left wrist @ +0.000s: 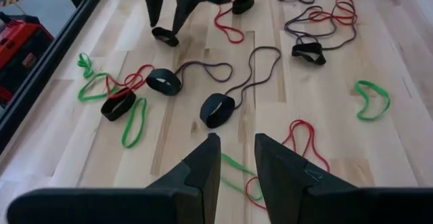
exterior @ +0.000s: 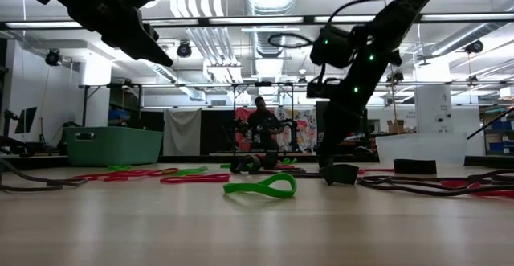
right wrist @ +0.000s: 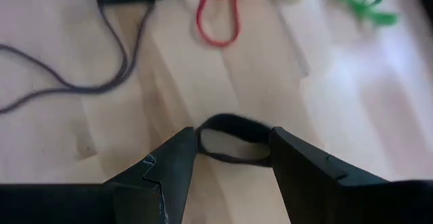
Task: Sort rubber bands into baskets
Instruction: Put the black rubber band into the transparent bin
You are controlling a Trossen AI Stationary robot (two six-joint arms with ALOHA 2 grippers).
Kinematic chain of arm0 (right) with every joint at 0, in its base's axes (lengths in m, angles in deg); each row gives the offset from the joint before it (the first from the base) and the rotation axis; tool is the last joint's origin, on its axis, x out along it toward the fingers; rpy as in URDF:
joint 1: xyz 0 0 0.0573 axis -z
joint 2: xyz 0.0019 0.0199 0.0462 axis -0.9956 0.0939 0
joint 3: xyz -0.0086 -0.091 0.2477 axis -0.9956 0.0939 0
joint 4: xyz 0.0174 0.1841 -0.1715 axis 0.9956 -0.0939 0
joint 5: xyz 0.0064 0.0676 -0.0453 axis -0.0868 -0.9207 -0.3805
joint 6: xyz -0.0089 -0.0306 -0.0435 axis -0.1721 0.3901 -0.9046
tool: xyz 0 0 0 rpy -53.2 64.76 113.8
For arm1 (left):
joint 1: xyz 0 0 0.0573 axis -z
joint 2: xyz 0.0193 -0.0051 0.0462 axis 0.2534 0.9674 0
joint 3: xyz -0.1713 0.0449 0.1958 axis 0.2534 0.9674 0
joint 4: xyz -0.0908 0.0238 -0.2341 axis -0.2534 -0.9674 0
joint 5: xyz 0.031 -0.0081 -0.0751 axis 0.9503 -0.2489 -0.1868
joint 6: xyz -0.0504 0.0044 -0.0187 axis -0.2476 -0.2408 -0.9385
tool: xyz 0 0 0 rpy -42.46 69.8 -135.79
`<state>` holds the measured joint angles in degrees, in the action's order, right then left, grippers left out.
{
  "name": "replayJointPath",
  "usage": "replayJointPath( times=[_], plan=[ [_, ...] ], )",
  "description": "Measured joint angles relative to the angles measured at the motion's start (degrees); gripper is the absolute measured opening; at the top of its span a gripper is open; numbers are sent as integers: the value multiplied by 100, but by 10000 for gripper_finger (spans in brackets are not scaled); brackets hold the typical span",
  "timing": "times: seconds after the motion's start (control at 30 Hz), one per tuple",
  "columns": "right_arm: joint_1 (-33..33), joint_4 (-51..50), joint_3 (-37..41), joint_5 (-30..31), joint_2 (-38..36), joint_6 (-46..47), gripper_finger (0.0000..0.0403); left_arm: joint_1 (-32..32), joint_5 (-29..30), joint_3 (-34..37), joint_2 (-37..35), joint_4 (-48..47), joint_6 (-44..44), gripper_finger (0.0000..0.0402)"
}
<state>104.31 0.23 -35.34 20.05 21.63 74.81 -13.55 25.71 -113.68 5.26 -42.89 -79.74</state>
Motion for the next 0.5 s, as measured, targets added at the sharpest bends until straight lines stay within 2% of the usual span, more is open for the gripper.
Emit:
replayJointPath(
  times=[0.17, 0.27, 0.37, 0.5],
  plan=[
    [23, 155, 0, -59, 357, 72, 181, 0, 0, 9, 9, 34, 2, 77],
    [20, 240, -2, -77, 458, 70, 167, 0, 5, 11, 9, 111, 2, 77],
    [20, 260, -4, -125, 485, 73, 131, 0, 7, 11, 9, 199, 2, 77],
    [42, 255, -3, -114, 454, 73, 54, 0, 8, 11, 9, 237, 3, 77]
  ],
)
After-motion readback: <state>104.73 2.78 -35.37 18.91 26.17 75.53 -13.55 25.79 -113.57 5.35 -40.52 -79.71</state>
